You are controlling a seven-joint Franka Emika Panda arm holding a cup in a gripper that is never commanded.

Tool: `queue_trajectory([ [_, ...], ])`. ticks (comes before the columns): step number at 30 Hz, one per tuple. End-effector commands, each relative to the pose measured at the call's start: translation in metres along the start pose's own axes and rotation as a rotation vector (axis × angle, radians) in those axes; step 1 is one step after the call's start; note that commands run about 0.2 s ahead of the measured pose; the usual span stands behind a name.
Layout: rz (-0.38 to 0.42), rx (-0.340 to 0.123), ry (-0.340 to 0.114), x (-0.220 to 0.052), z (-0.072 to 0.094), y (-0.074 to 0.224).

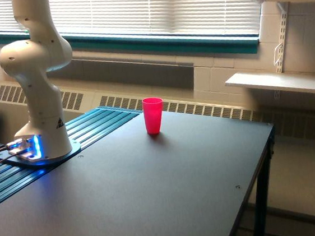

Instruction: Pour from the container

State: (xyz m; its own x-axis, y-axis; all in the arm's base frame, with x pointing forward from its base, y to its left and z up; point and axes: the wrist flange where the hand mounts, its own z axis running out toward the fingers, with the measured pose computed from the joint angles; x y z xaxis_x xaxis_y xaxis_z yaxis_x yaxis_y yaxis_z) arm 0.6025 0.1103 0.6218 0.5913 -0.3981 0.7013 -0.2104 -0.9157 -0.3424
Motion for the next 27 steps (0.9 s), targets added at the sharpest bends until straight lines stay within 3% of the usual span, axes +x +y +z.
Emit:
queue_trajectory([
  [1,-0.138,0.007,-0.005,-0.006,-0.006,-0.015],
  [4,-0.221,-0.03,-0.016,-0.012,-0.005,-0.017],
  [7,-0.228,-0.018,-0.034,-0.019,-0.004,-0.019],
  [20,-0.341,-0.057,-0.23,-0.09,-0.003,-0.02],
  [27,-0.37,-0.051,-0.302,-0.128,-0.009,-0.023],
])
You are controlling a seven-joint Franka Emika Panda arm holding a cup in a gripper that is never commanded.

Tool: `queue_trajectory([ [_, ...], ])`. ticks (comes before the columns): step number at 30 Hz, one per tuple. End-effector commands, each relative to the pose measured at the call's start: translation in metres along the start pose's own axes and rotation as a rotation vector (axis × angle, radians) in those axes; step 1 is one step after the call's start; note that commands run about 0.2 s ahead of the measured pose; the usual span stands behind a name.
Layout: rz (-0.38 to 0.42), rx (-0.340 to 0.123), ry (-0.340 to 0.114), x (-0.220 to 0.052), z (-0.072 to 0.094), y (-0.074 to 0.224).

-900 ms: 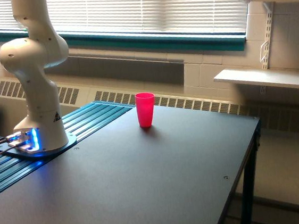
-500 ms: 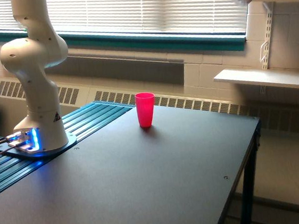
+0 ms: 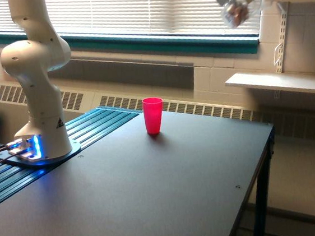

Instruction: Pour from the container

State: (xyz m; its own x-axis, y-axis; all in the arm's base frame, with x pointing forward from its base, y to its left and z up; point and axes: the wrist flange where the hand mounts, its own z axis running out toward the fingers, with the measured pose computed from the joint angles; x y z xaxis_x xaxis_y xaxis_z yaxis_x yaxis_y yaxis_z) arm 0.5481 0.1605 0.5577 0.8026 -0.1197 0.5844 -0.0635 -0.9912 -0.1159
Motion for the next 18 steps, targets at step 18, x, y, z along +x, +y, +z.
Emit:
queue_trajectory([
  [18,-0.106,0.018,-0.172,-0.119,-0.013,-0.042],
])
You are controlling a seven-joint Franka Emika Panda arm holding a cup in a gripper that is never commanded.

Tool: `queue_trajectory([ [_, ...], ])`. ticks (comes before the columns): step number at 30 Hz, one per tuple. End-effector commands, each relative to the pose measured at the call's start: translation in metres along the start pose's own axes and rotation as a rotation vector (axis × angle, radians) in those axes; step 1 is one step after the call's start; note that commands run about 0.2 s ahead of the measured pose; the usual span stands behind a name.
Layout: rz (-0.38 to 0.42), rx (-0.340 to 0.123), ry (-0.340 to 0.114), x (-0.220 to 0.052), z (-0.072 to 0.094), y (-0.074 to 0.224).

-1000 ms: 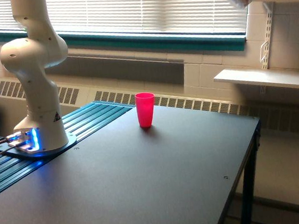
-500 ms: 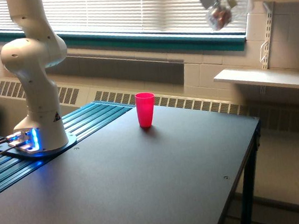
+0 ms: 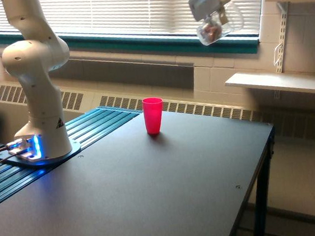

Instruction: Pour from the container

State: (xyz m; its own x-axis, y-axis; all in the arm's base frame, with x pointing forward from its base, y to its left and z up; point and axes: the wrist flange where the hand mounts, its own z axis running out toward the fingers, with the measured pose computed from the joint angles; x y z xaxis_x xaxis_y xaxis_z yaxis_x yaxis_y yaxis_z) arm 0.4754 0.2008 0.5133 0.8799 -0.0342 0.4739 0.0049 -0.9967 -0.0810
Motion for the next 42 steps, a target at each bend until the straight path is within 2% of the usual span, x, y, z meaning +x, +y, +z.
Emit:
queue_trajectory([
  [1,-0.031,0.016,-0.037,-0.035,-0.005,-0.016],
  [11,-0.063,0.018,-0.082,-0.089,-0.014,-0.025],
  [22,-0.091,0.026,-0.141,-0.134,-0.023,-0.03],
  [29,-0.17,0.013,-0.185,-0.166,-0.026,-0.033],
  [42,-0.239,0.018,-0.268,-0.222,-0.031,-0.033],
])
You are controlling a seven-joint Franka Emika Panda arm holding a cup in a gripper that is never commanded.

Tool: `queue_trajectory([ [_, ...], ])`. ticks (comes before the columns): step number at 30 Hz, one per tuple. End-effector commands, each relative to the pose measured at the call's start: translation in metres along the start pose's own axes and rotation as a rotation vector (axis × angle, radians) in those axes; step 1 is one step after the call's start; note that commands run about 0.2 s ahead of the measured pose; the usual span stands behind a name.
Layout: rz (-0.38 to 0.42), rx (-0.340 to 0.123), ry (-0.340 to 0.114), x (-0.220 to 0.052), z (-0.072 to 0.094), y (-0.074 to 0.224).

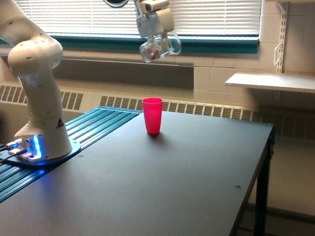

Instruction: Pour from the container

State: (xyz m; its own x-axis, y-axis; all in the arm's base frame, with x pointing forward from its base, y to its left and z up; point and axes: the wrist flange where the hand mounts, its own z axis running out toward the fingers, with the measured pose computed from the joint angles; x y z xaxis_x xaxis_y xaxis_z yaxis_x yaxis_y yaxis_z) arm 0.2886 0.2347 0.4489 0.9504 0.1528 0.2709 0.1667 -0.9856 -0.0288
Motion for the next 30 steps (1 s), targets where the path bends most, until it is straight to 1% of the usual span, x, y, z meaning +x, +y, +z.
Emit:
queue_trajectory([
  [1,-0.067,0.002,-0.047,-0.028,0.005,-0.008],
  [5,-0.082,0.002,-0.082,-0.045,0.011,-0.009],
  [13,-0.114,0.004,-0.128,-0.069,0.027,-0.011],
  [16,-0.124,0.006,-0.143,-0.075,0.033,-0.012],
  [19,-0.129,0.017,-0.162,-0.081,0.039,-0.013],
  [30,-0.141,0.011,-0.206,-0.093,0.057,-0.02],
])
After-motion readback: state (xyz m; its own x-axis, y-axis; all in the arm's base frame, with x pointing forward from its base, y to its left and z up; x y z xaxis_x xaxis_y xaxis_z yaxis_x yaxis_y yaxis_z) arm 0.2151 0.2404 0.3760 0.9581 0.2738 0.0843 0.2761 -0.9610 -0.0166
